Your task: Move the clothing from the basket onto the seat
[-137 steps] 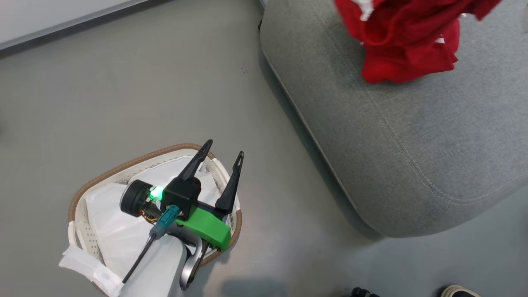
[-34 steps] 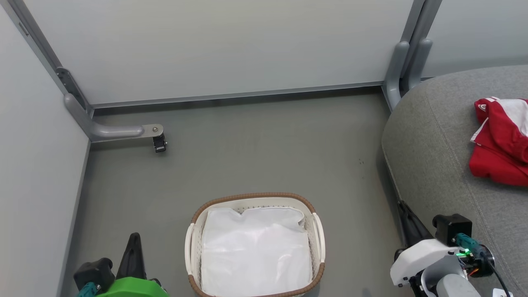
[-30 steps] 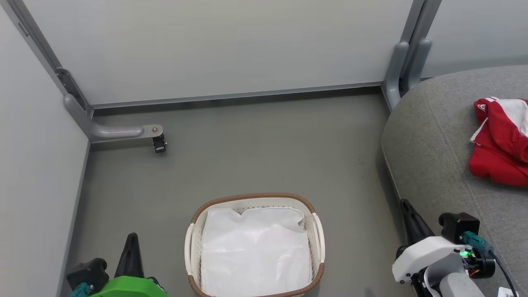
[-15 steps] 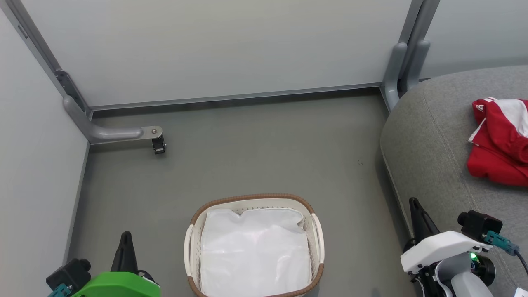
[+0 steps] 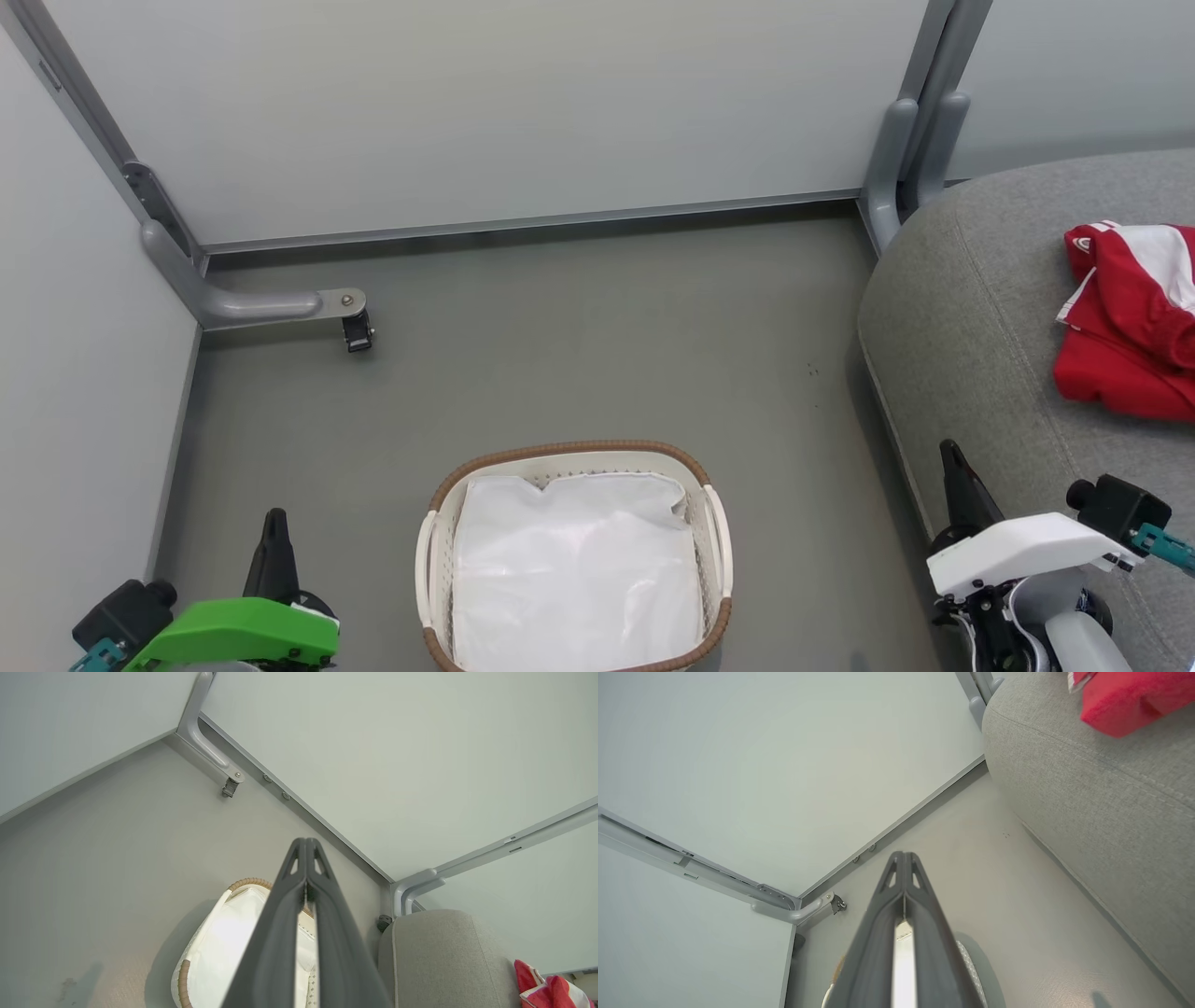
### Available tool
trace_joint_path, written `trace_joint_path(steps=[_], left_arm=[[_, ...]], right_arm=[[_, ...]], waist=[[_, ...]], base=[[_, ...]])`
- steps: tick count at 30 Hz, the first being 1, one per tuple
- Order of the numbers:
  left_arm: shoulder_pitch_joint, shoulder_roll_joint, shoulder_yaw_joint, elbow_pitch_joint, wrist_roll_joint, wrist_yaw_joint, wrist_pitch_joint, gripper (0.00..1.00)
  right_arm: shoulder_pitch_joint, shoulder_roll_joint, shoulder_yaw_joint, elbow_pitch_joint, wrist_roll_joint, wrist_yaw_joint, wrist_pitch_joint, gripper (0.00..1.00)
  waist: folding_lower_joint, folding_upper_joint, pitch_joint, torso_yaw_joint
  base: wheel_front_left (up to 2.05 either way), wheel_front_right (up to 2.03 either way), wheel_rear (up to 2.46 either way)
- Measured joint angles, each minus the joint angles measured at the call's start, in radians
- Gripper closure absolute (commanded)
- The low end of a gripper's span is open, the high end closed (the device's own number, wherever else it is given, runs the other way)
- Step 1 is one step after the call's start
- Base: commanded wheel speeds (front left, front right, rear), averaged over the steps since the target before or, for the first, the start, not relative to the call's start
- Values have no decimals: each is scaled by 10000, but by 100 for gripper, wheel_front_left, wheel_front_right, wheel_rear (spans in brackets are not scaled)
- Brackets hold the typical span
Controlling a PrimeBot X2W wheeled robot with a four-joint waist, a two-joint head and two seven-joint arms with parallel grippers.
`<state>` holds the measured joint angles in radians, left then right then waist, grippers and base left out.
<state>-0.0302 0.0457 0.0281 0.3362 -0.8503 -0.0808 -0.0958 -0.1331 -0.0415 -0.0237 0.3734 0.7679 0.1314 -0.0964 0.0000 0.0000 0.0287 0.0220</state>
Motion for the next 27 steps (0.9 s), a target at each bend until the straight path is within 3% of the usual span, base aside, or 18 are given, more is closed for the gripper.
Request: trace_joint_path(steps=[27], left_arm=[[-251,2,336,-362,-2972,-174,828,100]], right_arm=[[48,-23,-353,-500,3304,-2,830,100]], waist=[[0,0,-80,-68]], base=[[0,0,0]])
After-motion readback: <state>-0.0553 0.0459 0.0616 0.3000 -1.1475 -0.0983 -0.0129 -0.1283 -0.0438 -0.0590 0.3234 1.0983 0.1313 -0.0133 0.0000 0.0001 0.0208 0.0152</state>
